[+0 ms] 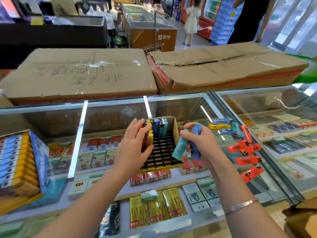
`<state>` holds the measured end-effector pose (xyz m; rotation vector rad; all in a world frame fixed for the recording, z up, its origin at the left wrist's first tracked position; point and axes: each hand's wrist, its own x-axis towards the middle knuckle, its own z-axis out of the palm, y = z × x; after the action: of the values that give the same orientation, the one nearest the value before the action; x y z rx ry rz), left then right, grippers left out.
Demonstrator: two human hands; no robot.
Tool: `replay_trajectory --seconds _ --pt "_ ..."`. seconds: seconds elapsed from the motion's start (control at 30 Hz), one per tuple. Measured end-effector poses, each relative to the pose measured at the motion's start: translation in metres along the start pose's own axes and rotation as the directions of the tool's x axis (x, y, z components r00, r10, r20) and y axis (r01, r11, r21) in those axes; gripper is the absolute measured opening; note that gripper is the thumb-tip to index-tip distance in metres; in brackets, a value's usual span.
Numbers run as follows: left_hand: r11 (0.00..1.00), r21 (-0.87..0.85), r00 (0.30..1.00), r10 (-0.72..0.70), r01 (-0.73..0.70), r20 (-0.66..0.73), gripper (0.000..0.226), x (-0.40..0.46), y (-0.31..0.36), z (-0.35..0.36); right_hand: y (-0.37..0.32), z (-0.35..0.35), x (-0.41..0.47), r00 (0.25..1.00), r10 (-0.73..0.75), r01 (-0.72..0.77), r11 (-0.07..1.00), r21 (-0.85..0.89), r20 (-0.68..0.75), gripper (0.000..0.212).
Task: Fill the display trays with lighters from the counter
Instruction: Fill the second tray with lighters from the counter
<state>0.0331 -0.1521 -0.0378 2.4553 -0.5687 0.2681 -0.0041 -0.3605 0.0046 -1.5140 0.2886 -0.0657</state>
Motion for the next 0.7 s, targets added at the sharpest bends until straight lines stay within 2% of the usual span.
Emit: replay_trajectory --seconds 0.07,0.17,0.27,0.53,0.63,0.7 --pt "0.999 -0.051 1.000 0.004 -0.004 -0.002 0.058 0.000 0.001 -0.004 -0.003 0.010 0.002 0.998 -0.056 0.056 0.998 0.006 0.032 0.017" --pt "0.987 -0.155 0.994 0.023 -0.040 -0.110 0.045 0.000 0.011 -0.014 -0.007 0.021 0.001 0.988 -0.139 0.141 0.990 -0.028 0.066 0.022" --pt "0.982 -0.129 0.977 0.113 -0.138 -0.181 0.045 0.001 0.023 -0.022 -0.014 0.030 -0.002 0.970 -0.192 0.201 0.978 -0.047 0.146 0.019" --pt "0.934 -0.357 1.000 0.019 -0.026 -0.024 0.065 0.010 0.042 -0.025 -0.026 0.043 -0.003 0.948 -0.244 0.263 0.962 -0.069 0.206 0.015" --pt "0.914 -0.402 0.999 0.045 -0.051 -0.025 0.054 0.014 0.043 -0.028 -0.027 0.040 0.000 0.957 -0.243 0.252 0.967 -0.039 0.156 0.010" --pt "0.895 -0.444 0.999 0.030 -0.039 -0.028 0.043 0.019 0.043 -0.032 -0.024 0.034 0.007 0.971 -0.239 0.239 0.970 -0.043 0.012 0.008"
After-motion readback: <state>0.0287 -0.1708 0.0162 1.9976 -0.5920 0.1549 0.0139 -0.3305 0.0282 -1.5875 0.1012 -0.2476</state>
